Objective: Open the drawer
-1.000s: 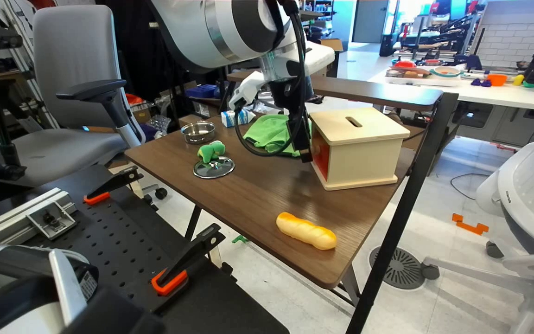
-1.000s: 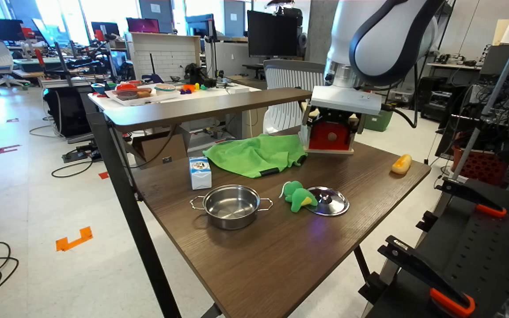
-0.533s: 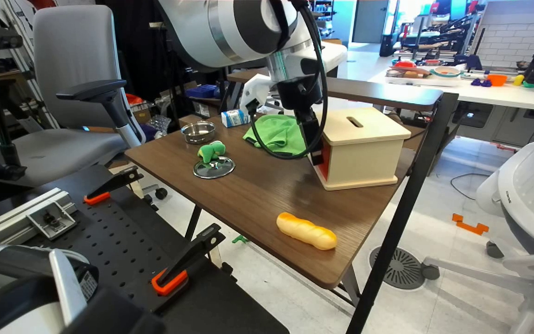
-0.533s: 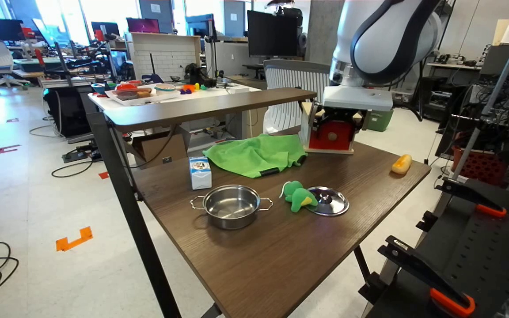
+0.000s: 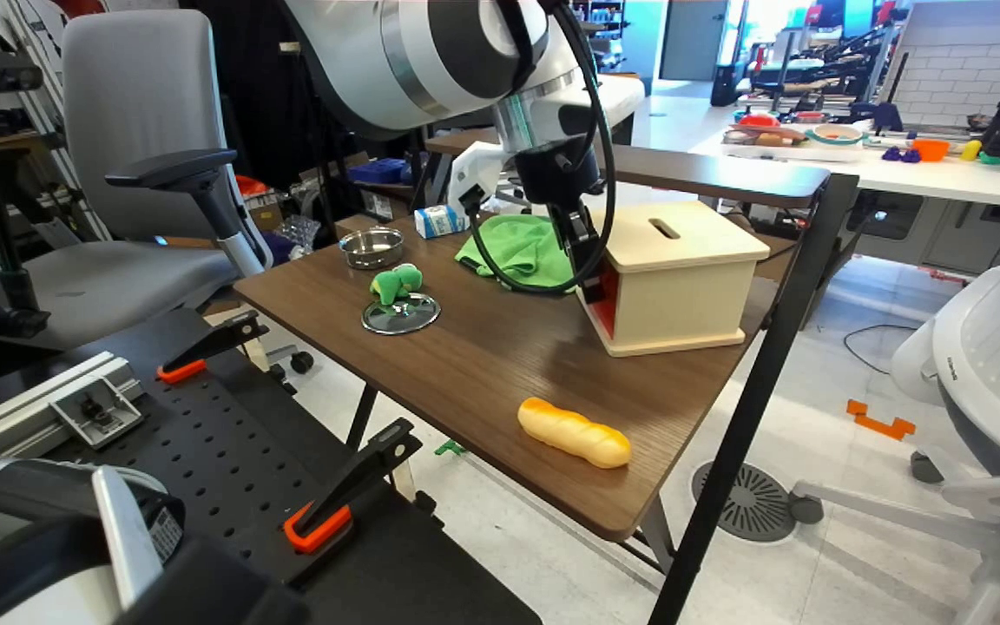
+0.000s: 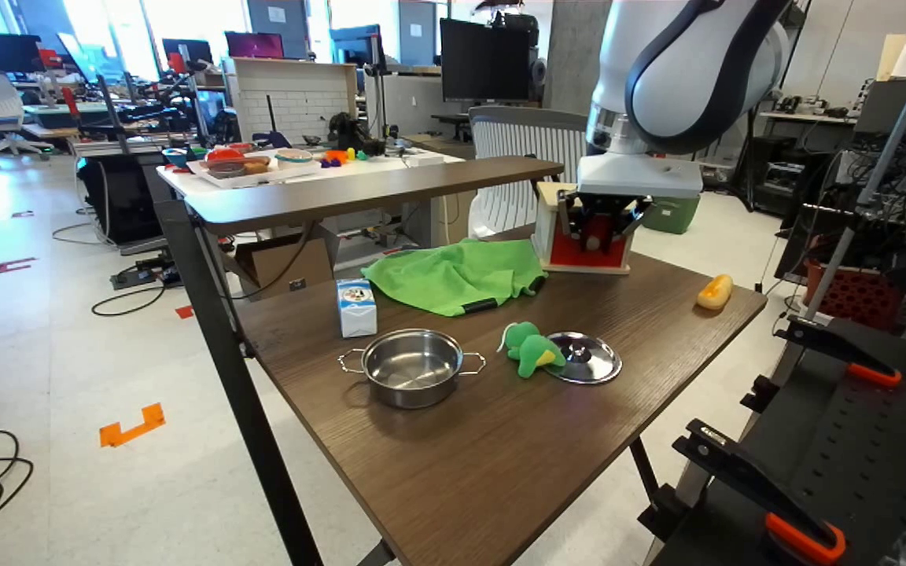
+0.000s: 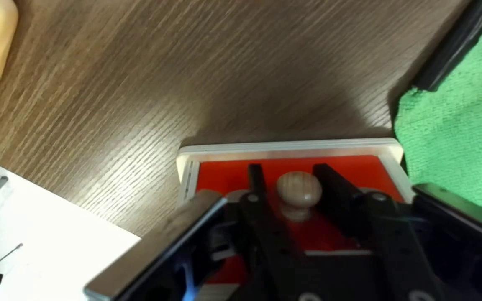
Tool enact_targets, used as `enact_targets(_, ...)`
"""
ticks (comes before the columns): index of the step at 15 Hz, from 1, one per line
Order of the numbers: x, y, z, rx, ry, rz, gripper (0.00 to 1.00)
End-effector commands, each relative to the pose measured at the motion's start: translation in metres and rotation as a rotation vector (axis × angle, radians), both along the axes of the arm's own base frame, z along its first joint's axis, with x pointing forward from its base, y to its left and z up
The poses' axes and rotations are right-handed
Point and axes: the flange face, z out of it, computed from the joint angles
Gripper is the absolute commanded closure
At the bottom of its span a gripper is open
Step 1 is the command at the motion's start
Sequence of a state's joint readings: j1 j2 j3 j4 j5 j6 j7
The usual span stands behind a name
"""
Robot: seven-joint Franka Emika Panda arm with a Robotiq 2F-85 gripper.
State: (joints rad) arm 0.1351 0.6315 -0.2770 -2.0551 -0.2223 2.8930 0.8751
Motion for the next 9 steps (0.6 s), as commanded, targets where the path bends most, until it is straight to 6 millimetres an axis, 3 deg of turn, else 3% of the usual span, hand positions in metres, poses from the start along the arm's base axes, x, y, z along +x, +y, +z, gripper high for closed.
enact_targets(1,-0.003,-0.003,0.004,-0.007,-0.054,-0.021,0.95)
enact_targets(9,-0.022,0.013,0.013,-0.011,-0.046,-0.126,0.93)
